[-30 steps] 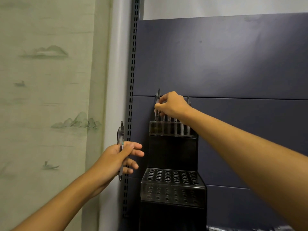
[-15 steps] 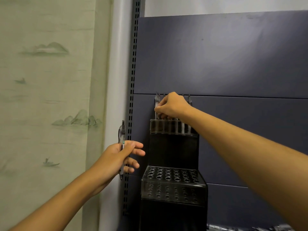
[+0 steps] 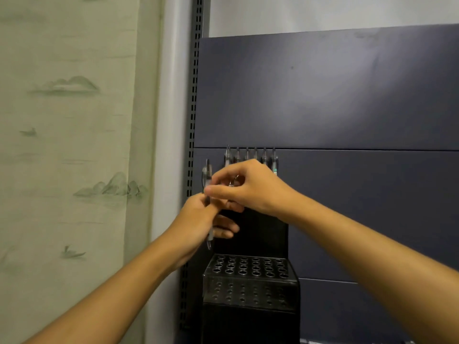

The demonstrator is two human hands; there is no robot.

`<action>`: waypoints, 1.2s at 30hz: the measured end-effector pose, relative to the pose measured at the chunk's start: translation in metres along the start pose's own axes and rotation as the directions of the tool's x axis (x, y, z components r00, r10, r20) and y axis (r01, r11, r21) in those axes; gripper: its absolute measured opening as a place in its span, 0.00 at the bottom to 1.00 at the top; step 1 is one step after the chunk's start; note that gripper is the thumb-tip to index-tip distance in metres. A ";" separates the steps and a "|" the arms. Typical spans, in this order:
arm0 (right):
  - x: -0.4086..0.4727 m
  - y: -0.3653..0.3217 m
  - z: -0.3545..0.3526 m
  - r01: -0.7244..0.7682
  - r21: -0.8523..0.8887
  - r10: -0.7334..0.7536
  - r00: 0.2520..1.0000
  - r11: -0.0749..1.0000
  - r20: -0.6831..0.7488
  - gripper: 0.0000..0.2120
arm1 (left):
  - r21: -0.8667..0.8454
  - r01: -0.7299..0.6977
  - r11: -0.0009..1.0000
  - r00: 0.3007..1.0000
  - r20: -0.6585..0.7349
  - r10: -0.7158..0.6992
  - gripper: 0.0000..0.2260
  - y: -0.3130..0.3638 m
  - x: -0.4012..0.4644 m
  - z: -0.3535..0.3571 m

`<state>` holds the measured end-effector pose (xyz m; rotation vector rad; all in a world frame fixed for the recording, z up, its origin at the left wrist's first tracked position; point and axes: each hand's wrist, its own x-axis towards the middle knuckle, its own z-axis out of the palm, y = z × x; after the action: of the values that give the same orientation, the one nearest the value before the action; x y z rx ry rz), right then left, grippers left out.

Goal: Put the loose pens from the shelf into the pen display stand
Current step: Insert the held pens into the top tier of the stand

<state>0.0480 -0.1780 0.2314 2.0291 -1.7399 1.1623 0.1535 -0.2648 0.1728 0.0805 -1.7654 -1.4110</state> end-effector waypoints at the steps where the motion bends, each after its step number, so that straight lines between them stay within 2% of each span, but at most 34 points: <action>1: -0.002 0.002 0.000 -0.008 -0.010 0.007 1.000 1.000 -0.014 0.09 | 0.017 -0.002 1.000 1.000 0.015 0.002 0.10 -0.001 0.000 0.004; 6: -0.002 0.012 -0.004 -0.031 0.058 0.036 0.995 0.998 -0.093 0.05 | 0.118 -0.007 0.993 0.997 0.081 -0.002 0.08 -0.006 0.001 0.006; 10: 0.020 0.018 -0.026 -0.059 0.303 0.153 0.943 0.951 -0.296 0.03 | 0.103 0.012 0.995 1.000 0.021 -0.014 0.12 -0.013 -0.001 -0.015; 12: 0.031 0.023 -0.038 -0.047 0.316 0.175 0.904 0.948 -0.391 0.02 | 0.094 0.018 0.995 1.000 -0.018 -0.017 0.11 -0.015 -0.006 -0.030; 15: 0.044 0.037 -0.046 -0.097 0.239 0.197 0.876 0.966 -0.441 0.07 | 0.144 0.030 0.989 0.999 -0.043 -0.024 0.09 -0.017 -0.013 -0.046; 19: 0.056 0.051 -0.039 -0.182 0.136 0.223 0.878 0.974 -0.423 0.16 | 0.179 0.061 0.982 0.997 -0.063 -0.051 0.08 -0.020 -0.019 -0.058; 25: 0.063 0.052 -0.037 -0.178 0.124 0.214 0.885 0.976 -0.413 0.17 | 0.228 0.093 0.969 0.994 -0.082 -0.076 0.09 -0.024 -0.025 -0.071; 34: 0.063 0.054 -0.024 -0.278 0.033 0.279 0.944 0.960 -0.178 0.10 | 0.233 0.108 0.966 0.993 -0.063 -0.096 0.08 -0.025 -0.024 -0.068; 36: 0.063 0.056 -0.023 -0.293 -0.030 0.285 0.946 0.956 -0.156 0.10 | 0.233 0.109 0.966 0.993 -0.058 -0.098 0.08 -0.026 -0.024 -0.067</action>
<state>-0.0133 -0.2251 0.2723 1.6461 -2.0152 1.2986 0.2003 -0.3127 0.1381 0.3346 -1.9068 -1.2549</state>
